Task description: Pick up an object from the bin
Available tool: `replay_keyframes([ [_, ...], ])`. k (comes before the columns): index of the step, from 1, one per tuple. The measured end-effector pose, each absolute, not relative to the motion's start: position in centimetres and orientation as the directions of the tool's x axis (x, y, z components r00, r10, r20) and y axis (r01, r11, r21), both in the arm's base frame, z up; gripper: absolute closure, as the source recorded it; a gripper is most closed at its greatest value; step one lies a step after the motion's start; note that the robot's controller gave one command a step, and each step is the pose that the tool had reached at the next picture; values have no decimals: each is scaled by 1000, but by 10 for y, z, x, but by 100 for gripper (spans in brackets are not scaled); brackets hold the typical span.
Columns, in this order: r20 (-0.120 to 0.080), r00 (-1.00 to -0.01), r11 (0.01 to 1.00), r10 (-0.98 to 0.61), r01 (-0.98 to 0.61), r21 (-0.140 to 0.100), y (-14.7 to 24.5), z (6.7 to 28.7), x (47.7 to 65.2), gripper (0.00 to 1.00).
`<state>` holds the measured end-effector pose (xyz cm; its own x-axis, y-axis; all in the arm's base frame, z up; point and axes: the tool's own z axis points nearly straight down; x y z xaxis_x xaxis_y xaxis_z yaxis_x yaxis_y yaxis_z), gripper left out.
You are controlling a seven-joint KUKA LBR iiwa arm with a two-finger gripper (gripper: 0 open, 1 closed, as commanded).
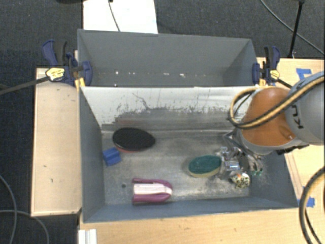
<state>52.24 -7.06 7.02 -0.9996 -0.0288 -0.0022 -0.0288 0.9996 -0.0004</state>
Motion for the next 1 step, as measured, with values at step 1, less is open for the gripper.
replay_keyframes([
  [1, -11, -999, 999, -49, -49, -3, -102, 251, 520, 100],
])
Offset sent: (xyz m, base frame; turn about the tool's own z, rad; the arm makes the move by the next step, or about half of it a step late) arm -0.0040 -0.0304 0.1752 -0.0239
